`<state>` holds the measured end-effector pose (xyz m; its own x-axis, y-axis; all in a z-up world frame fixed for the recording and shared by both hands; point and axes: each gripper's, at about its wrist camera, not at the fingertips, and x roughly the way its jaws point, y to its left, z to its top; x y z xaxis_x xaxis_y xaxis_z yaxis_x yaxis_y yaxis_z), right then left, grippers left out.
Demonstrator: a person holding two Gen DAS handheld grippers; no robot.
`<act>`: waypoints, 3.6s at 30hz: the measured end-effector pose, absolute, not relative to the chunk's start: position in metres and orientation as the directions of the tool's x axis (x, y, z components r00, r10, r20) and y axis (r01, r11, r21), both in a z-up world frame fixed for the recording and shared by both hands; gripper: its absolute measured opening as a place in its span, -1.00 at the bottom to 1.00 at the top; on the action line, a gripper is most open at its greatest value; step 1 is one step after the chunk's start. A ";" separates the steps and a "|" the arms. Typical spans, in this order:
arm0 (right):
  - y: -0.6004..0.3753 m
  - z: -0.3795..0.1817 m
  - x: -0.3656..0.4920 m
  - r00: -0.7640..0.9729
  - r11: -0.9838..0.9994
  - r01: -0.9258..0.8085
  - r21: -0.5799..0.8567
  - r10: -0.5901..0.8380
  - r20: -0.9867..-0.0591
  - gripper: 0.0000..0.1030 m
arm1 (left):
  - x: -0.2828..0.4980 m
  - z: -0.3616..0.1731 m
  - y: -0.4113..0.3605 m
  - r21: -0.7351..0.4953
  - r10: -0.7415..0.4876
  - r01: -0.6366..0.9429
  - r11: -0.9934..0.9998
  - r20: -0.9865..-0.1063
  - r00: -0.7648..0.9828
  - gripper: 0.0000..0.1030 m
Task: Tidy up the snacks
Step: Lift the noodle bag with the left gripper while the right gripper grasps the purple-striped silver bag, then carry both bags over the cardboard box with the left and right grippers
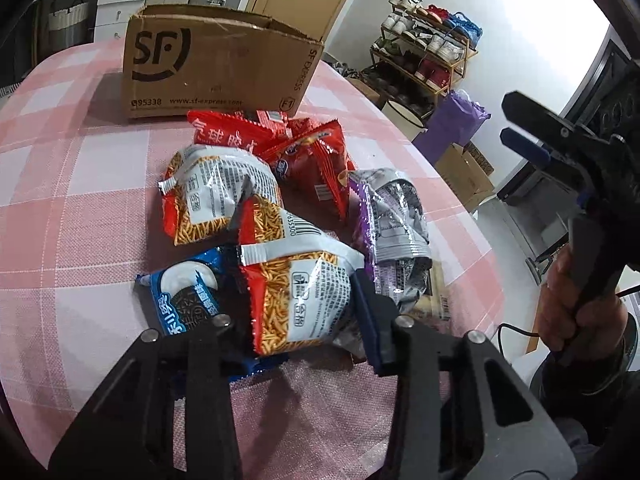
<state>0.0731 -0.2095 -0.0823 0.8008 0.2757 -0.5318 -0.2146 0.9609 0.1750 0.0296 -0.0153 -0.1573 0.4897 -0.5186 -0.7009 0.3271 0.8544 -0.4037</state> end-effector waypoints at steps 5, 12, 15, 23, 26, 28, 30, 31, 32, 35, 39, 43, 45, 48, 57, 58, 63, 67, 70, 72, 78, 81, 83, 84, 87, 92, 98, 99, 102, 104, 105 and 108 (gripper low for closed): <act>-0.210 -0.081 0.072 0.800 0.960 -0.219 0.172 0.278 -0.532 1.00 | 0.027 -0.149 -0.009 -0.404 -0.520 0.329 0.854 -0.688 0.506 -0.41; -0.207 -0.089 0.074 0.767 0.948 -0.250 0.197 0.318 -0.557 1.00 | 0.025 -0.145 0.002 -0.427 -0.533 0.319 0.846 -0.668 0.520 -0.42; -0.205 -0.097 0.074 0.740 0.938 -0.272 0.213 0.345 -0.577 1.00 | 0.023 -0.138 0.010 -0.442 -0.542 0.315 0.840 -0.643 0.541 -0.42; -0.209 -0.127 0.076 0.653 0.897 -0.304 0.322 0.442 -0.615 1.00 | 0.013 -0.109 0.030 -0.442 -0.537 0.316 0.839 -0.585 0.608 -0.42; -0.206 -0.139 0.075 0.611 0.873 -0.324 0.365 0.487 -0.624 1.00 | 0.011 -0.098 0.040 -0.446 -0.526 0.300 0.843 -0.565 0.636 -0.42; -0.202 -0.147 0.073 0.583 0.858 -0.342 0.382 0.513 -0.630 1.00 | 0.009 -0.091 0.047 -0.448 -0.520 0.295 0.844 -0.547 0.656 -0.42; -0.196 -0.153 0.071 0.562 0.850 -0.354 0.390 0.527 -0.638 1.00 | 0.007 -0.083 0.054 -0.443 -0.513 0.295 0.847 -0.533 0.673 -0.42; -0.193 -0.156 0.070 0.546 0.841 -0.366 0.398 0.540 -0.640 1.00 | 0.006 -0.079 0.057 -0.443 -0.509 0.292 0.848 -0.526 0.681 -0.42; -0.190 -0.160 0.070 0.533 0.835 -0.373 0.404 0.549 -0.644 1.00 | 0.004 -0.075 0.059 -0.444 -0.509 0.292 0.847 -0.520 0.686 -0.42; -0.180 -0.167 0.072 0.506 0.827 -0.383 0.411 0.560 -0.656 1.00 | -0.001 -0.067 0.068 -0.443 -0.499 0.285 0.850 -0.505 0.704 -0.41; -0.170 -0.175 0.077 0.471 0.815 -0.393 0.427 0.577 -0.668 1.00 | -0.007 -0.060 0.076 -0.452 -0.500 0.282 0.846 -0.492 0.712 -0.41; -0.161 -0.185 0.085 0.445 0.816 -0.384 0.432 0.574 -0.688 1.00 | -0.012 -0.057 0.081 -0.457 -0.498 0.277 0.845 -0.485 0.719 -0.41; -0.159 -0.188 0.089 0.442 0.820 -0.373 0.434 0.568 -0.694 0.99 | -0.013 -0.057 0.084 -0.461 -0.496 0.272 0.845 -0.483 0.721 -0.41; -0.155 -0.190 0.096 0.448 0.831 -0.364 0.421 0.552 -0.703 0.99 | -0.016 -0.056 0.086 -0.462 -0.492 0.266 0.846 -0.483 0.725 -0.41; -0.137 -0.190 0.101 0.469 0.880 -0.375 0.292 0.452 -0.759 0.43 | -0.017 -0.060 0.092 -0.480 -0.491 0.249 0.841 -0.486 0.723 -0.41; -0.136 -0.191 0.101 0.476 0.885 -0.375 0.275 0.438 -0.762 0.33 | -0.018 -0.060 0.093 -0.480 -0.491 0.248 0.841 -0.486 0.723 -0.41; -0.140 -0.195 0.102 0.455 0.870 -0.377 0.319 0.473 -0.754 0.08 | -0.016 -0.061 0.095 -0.484 -0.486 0.240 0.842 -0.485 0.727 -0.41; -0.142 -0.191 0.097 0.457 0.853 -0.392 0.344 0.505 -0.733 -0.04 | -0.016 -0.061 0.097 -0.486 -0.482 0.234 0.842 -0.483 0.731 -0.41; -0.143 -0.188 0.095 0.456 0.842 -0.400 0.363 0.526 -0.718 -0.04 | -0.016 -0.061 0.098 -0.485 -0.483 0.235 0.842 -0.483 0.731 -0.41; -0.145 -0.186 0.095 0.451 0.835 -0.400 0.378 0.539 -0.711 -0.04 | -0.016 -0.061 0.098 -0.484 -0.482 0.236 0.843 -0.482 0.731 -0.41; -0.148 -0.173 0.086 0.447 0.803 -0.436 0.407 0.585 -0.676 -0.05 | -0.016 -0.058 0.097 -0.477 -0.481 0.239 0.846 -0.486 0.730 -0.41; -0.153 -0.160 0.081 0.461 0.790 -0.446 0.420 0.605 -0.649 -0.05 | -0.016 -0.056 0.095 -0.474 -0.482 0.243 0.846 -0.486 0.729 -0.41; -0.157 -0.153 0.079 0.473 0.785 -0.446 0.430 0.614 -0.631 -0.05 | -0.015 -0.055 0.093 -0.470 -0.482 0.246 0.848 -0.487 0.728 -0.41; -0.159 -0.148 0.078 0.479 0.782 -0.447 0.434 0.619 -0.622 -0.05 | -0.015 -0.055 0.093 -0.468 -0.482 0.247 0.848 -0.488 0.728 -0.41; -0.164 -0.135 0.075 0.494 0.768 -0.460 0.445 0.638 -0.590 -0.05 | -0.014 -0.054 0.090 -0.464 -0.482 0.251 0.850 -0.491 0.725 -0.41; -0.167 -0.108 0.071 0.526 0.753 -0.487 0.443 0.657 -0.539 -0.05 | -0.011 -0.051 0.085 -0.452 -0.486 0.266 0.851 -0.491 0.723 -0.41; -0.164 -0.085 0.079 0.547 0.741 -0.512 0.435 0.672 -0.500 -0.04 | -0.003 -0.044 0.079 -0.447 -0.492 0.279 0.850 -0.486 0.723 -0.41; -0.164 -0.082 0.081 0.548 0.737 -0.516 0.437 0.676 -0.493 -0.04 | -0.002 -0.041 0.078 -0.437 -0.486 0.281 0.855 -0.484 0.727 -0.41; -0.161 -0.069 0.087 0.558 0.733 -0.532 0.423 0.679 -0.477 -0.05 | 0.001 -0.032 0.077 -0.412 -0.473 0.286 0.865 -0.481 0.738 -0.41; -0.161 -0.058 0.092 0.570 0.731 -0.542 0.414 0.682 -0.459 -0.04 | 0.006 -0.024 0.075 -0.391 -0.457 0.283 0.876 -0.484 0.746 -0.41; -0.161 -0.053 0.095 0.574 0.730 -0.547 0.409 0.683 -0.451 -0.04 | 0.010 -0.020 0.074 -0.380 -0.449 0.281 0.881 -0.486 0.750 -0.41; -0.159 -0.036 0.104 0.596 0.733 -0.562 0.385 0.680 -0.426 -0.04 | 0.021 -0.010 0.070 -0.324 -0.387 0.244 0.914 -0.516 0.764 -0.41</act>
<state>0.1038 -0.1589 -0.0358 0.5965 0.6805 -0.4256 -0.5615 0.7327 0.3845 0.0213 0.0697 -0.0100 0.7641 -0.3866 -0.5164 0.2437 0.9142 -0.3238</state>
